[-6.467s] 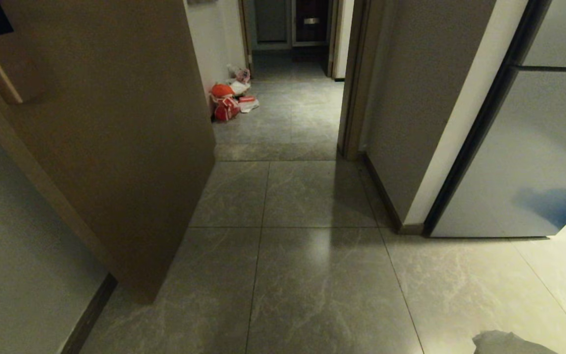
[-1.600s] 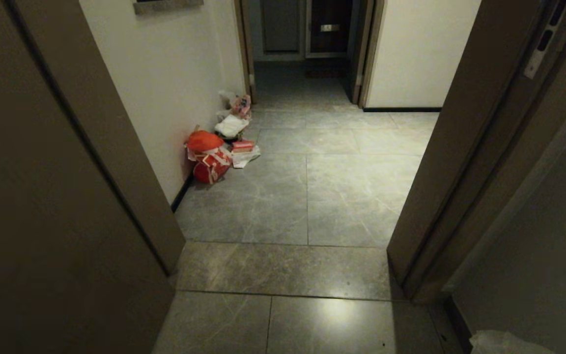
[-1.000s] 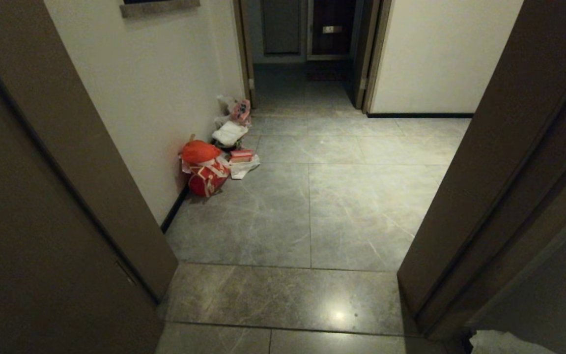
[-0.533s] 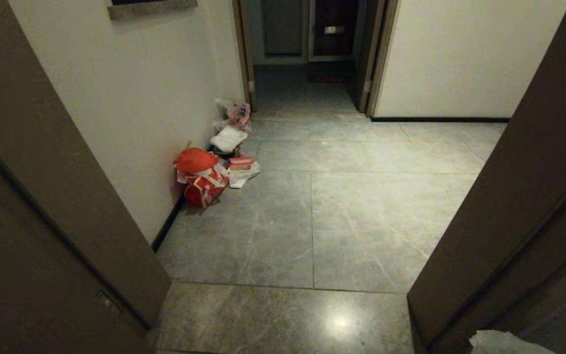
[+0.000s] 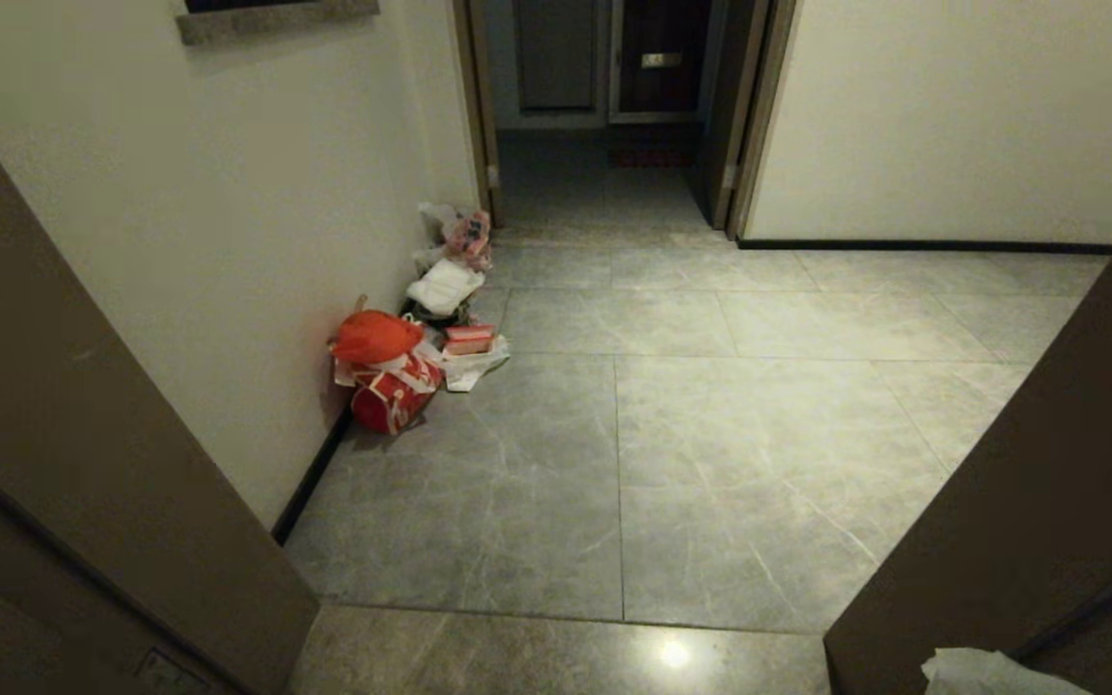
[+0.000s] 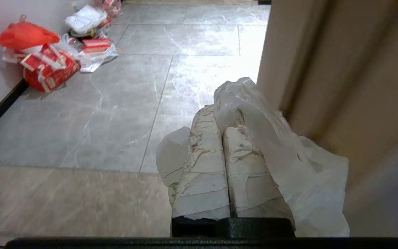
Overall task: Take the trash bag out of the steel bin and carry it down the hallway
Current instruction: Put the trash bag at the door
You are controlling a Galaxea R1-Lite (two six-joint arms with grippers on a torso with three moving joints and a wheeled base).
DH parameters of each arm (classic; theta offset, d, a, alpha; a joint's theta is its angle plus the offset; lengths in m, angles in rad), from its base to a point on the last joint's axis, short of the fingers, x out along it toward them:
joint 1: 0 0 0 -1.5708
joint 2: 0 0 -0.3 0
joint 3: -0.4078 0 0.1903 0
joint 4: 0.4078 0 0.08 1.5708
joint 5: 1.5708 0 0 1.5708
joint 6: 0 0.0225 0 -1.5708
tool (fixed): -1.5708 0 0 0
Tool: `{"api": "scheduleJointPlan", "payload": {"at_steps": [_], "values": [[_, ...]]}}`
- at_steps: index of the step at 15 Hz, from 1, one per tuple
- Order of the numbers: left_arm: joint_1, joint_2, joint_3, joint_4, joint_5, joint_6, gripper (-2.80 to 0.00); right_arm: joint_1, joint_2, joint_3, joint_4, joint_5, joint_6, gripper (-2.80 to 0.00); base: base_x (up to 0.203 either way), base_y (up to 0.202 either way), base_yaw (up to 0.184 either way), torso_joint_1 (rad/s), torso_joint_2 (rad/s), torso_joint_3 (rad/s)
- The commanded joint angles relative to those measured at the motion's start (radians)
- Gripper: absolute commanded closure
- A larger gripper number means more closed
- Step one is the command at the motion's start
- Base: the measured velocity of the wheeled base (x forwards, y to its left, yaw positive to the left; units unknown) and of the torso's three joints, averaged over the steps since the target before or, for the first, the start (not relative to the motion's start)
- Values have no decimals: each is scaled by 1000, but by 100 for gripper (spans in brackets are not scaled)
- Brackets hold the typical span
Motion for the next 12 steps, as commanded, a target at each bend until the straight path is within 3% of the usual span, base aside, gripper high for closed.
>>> {"api": "scheduleJointPlan", "payload": {"at_steps": [1, 12], "values": [[0, 1, 0, -1, 1, 0, 0, 0, 1, 0, 0, 0, -1, 0, 192, 0, 1, 2, 5, 1], [0, 1, 0, -1, -1, 0, 0, 0, 1, 0, 1, 0, -1, 0, 192, 0, 1, 2, 2, 2]]}}
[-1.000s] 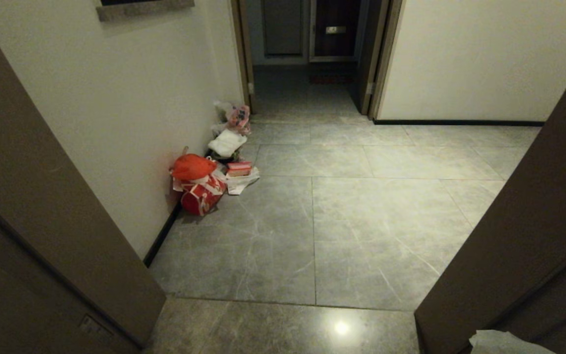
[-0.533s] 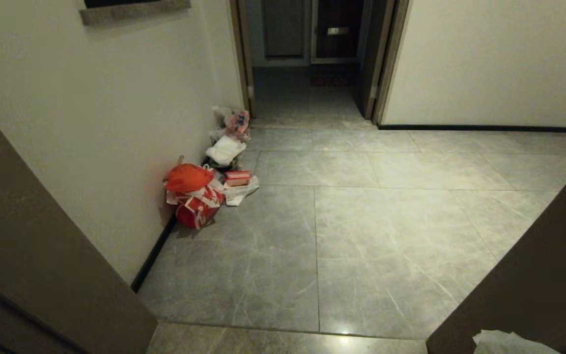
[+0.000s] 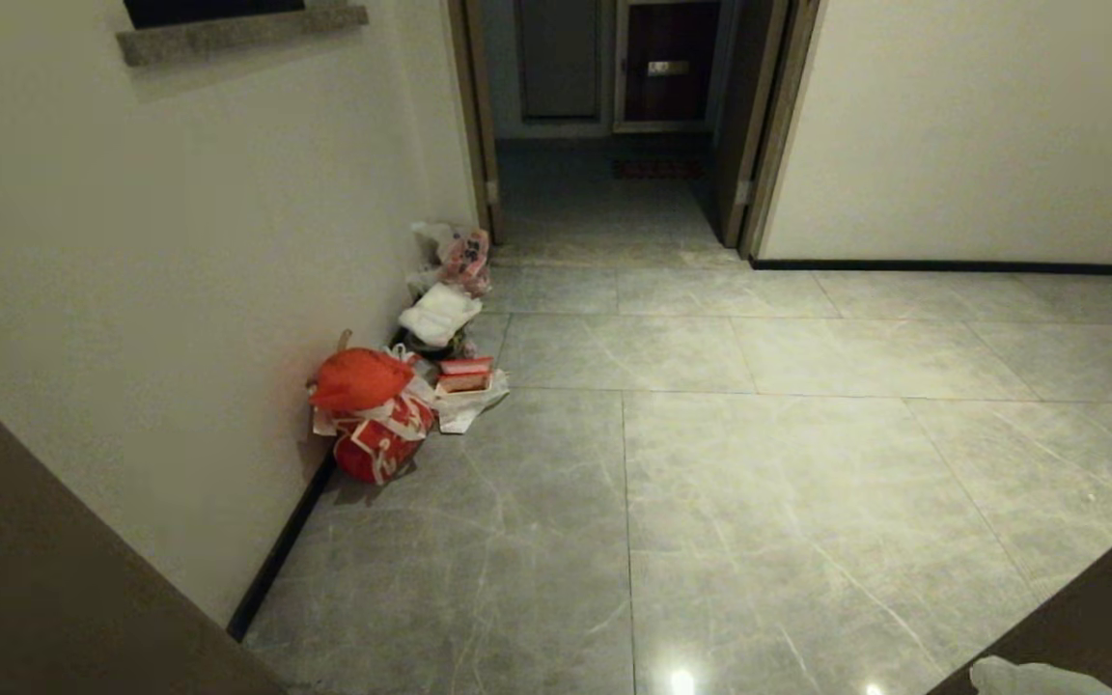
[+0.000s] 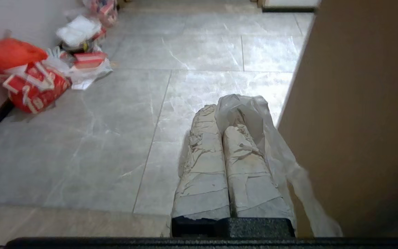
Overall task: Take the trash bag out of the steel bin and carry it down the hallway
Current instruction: Put the trash bag at the door
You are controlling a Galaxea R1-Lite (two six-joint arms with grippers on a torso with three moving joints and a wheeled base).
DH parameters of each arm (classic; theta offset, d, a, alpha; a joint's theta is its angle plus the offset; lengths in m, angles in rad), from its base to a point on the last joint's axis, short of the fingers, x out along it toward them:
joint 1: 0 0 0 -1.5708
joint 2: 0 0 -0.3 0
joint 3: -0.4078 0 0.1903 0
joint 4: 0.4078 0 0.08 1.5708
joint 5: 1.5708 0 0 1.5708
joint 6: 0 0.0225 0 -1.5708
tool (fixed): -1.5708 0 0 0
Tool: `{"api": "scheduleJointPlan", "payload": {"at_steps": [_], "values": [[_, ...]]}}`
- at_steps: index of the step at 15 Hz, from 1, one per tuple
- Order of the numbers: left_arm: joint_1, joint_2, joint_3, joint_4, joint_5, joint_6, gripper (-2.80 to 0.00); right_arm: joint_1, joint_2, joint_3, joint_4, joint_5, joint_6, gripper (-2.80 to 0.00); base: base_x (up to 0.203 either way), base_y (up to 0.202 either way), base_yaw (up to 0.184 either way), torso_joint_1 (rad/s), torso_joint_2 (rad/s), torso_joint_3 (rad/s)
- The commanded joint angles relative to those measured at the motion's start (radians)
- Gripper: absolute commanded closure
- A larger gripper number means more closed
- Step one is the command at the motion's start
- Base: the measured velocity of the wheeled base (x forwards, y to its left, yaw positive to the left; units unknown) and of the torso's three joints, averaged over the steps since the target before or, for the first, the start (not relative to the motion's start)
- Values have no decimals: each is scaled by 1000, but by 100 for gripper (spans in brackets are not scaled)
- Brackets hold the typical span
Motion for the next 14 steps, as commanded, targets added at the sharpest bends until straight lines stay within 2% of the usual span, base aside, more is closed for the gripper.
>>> {"api": "scheduleJointPlan", "payload": {"at_steps": [1, 14], "values": [[0, 1, 0, 0, 1, -1, 0, 0, 0, 0, -1, 1, 0, 0, 195, 0, 2, -1, 1, 2], [0, 1, 0, 0, 1, -1, 0, 0, 0, 0, 0, 1, 0, 0, 192, 0, 2, 3, 3, 2]]}}
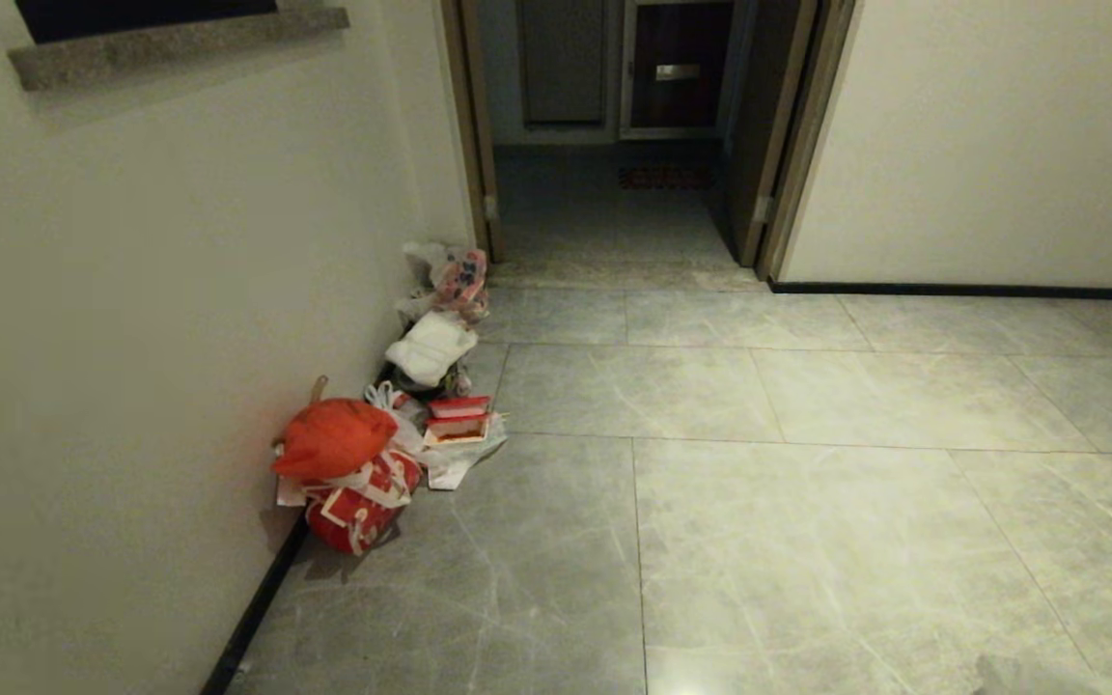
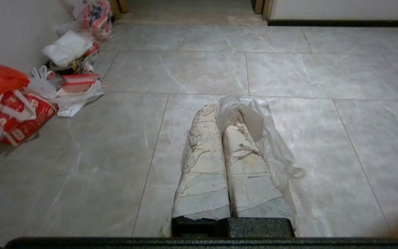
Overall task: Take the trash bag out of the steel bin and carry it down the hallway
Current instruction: Put the trash bag at the door
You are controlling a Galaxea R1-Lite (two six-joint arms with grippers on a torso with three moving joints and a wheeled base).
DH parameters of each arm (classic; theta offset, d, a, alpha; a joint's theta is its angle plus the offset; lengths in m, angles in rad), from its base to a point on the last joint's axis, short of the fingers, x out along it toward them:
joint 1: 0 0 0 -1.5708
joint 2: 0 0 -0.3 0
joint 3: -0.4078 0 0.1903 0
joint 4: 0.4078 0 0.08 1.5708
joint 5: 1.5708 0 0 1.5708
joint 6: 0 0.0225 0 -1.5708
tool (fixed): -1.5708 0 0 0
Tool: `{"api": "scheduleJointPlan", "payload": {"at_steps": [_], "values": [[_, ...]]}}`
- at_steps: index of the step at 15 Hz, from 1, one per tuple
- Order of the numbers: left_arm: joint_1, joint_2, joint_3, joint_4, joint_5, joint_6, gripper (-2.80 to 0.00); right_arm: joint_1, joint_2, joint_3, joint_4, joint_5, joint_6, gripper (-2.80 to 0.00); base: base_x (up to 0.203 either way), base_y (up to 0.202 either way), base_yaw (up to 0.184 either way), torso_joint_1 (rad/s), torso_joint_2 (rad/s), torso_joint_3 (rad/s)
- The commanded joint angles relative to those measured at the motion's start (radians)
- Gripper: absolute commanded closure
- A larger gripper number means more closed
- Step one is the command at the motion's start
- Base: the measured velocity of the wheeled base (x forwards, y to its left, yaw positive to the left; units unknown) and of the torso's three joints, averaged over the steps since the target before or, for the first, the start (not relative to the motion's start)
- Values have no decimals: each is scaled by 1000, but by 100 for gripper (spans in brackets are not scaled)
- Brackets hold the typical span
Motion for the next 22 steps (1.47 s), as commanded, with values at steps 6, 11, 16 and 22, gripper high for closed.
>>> {"api": "scheduleJointPlan", "payload": {"at_steps": [6, 11, 16, 22], "values": [[0, 0, 0, 2, 1, 0, 0, 0, 0, 2, 0, 0, -2, 0, 198, 0, 1, 2, 0, 3], [0, 1, 0, 2, 1, 0, 0, 0, 0, 2, 0, 0, -7, 0, 194, 0, 0, 4, 4, 2], [0, 1, 0, 0, 1, 0, 0, 0, 0, 0, 1, 0, -7, 0, 193, 0, 1, 3, 1, 2], [0, 0, 0, 1, 1, 0, 0, 0, 0, 0, 1, 0, -8, 0, 188, 0, 1, 2, 3, 3]]}}
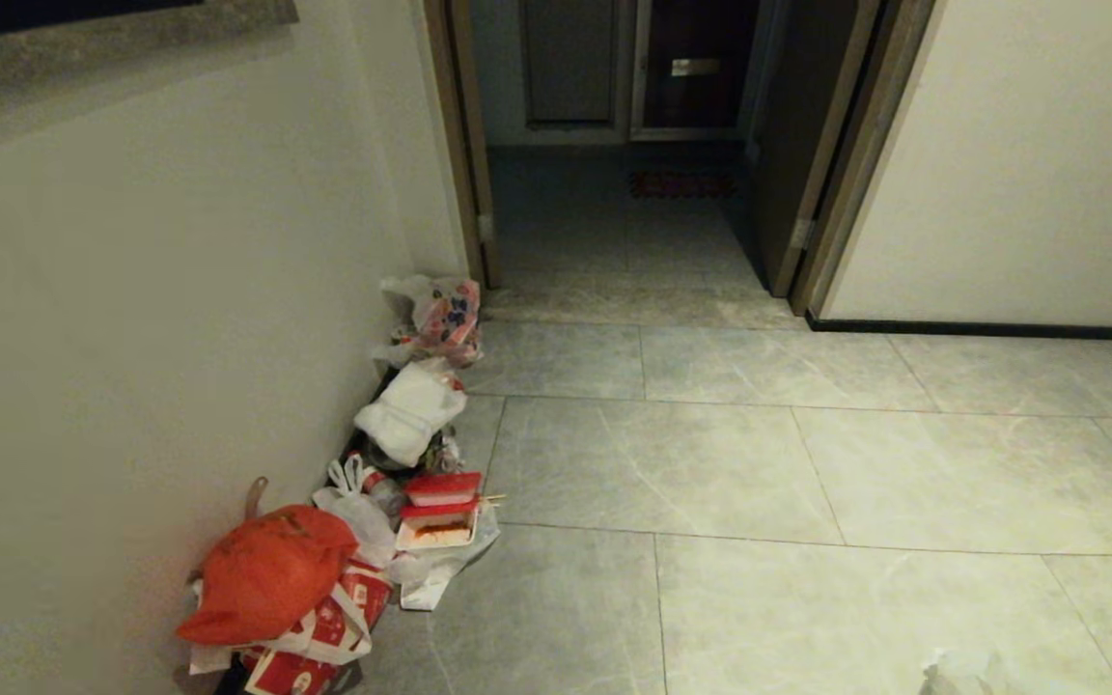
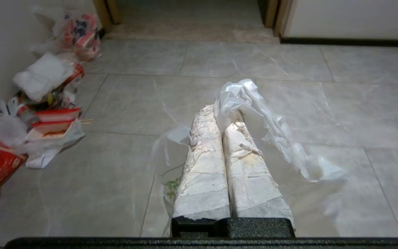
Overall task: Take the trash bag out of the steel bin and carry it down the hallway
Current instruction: Put the trash bag at the door
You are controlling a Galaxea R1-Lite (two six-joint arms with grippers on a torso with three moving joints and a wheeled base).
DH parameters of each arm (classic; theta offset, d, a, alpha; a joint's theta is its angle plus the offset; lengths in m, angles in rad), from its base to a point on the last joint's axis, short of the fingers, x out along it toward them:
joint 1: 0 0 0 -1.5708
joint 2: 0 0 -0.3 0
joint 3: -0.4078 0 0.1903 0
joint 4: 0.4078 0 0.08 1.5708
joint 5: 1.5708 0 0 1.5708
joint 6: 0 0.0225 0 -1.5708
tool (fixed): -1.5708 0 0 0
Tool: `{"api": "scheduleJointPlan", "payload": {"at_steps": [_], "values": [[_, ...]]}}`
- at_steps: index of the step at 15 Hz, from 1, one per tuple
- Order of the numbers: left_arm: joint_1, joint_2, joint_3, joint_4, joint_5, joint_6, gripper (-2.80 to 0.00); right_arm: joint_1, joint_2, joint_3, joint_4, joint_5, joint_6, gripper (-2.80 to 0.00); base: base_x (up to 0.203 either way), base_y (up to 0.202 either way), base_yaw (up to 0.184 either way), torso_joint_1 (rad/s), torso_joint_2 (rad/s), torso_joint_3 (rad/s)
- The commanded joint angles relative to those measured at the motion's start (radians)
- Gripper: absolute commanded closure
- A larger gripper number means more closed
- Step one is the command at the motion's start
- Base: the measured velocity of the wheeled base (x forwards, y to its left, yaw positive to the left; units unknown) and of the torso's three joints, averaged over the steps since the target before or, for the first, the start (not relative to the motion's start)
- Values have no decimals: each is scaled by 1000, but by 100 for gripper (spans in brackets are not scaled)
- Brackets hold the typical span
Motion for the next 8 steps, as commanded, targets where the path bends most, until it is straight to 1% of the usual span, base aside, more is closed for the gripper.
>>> {"api": "scheduleJointPlan", "payload": {"at_steps": [1, 8], "values": [[0, 1, 0, -2, 0, -1, 0, 0, 0, -1, 2, 0, -1, 0, 195, 0, -1, 2, 2, 3], [0, 1, 0, 0, 0, -1, 0, 0, 0, -1, 2, 0, 1, 0, 191, 0, 0, 3, 3, 3]]}}
